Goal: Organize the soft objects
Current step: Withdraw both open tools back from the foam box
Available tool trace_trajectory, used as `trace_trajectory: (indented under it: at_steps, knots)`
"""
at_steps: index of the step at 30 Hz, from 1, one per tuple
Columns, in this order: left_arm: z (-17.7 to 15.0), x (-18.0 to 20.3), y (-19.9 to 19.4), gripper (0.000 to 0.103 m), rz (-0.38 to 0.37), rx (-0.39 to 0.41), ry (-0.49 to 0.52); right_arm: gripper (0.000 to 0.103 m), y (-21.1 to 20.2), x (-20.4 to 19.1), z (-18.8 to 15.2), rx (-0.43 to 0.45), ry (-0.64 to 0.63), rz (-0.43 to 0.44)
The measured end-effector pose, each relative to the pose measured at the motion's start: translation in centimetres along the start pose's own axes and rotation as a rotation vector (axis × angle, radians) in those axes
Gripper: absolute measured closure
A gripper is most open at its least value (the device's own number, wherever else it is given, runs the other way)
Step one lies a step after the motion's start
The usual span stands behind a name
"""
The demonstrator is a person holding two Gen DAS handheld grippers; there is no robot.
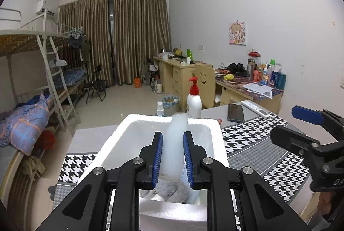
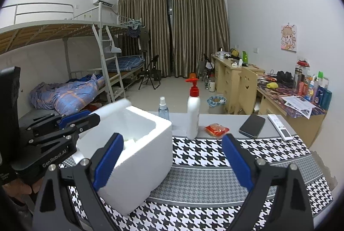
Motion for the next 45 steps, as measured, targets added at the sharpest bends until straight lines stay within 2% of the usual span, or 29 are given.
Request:
trace_trajectory:
  at_steps: [2,4,6,7,8,9,22,45]
  knots:
    - [-0.2,-0.1,0.2,0.08,0.006,-0.007,0.002,0.008,0.0,0.3,0.0,0.0,0.003,-0.007]
    - [-0.4,-0.2,0.3,0.072,0.01,-0.016,0.001,0.008,0.0,0.4,-0.1,0.001,0.001,-0.017]
    - [-0.4,-0.2,0.3,0.036,0.015,-0.015,-0.004,0.008,0.0,0.4,-0.1,-0.001,0.003,-0.015]
    - [-0.3,-0.4,0.3,0.026,0.023,-0.008,-0.007,0.008,0.0,0.4,-0.1,-0.001,0.003,-0.014]
    - [-0.2,-0.6,0.1,0.011,0.035,0.002,-0.009,0.008,0.0,0.4,-0.1,-0.001,0.002,-0.015]
    - [0.0,-0.8,-0.1,0.007,0.053,0.019,-0.014,0.008,0.0,0.3,-0.1,-0.001,0.0,-0.014]
    - [1.7,-0.9,-2.7,0.001,0.087,0.081,-0.015,0.008,-1.7,-0.3,0.5,0.031,-0.001,0.001]
    - [2.4,-0.1,-8.9,0.001,0.122,0.157,-0.007,0.008,-6.9,-2.1,1.0,0.097,-0.019,0.039]
Point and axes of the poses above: each gripper's, at about its wrist camera, not at the fingertips, and y roughly the way its jaws point, x to its right, z to its top, the point moved 10 cm from there along y, roughly the way its jaws point, and after that the axes turned 13 degrees about x, right-handed, at the moved point
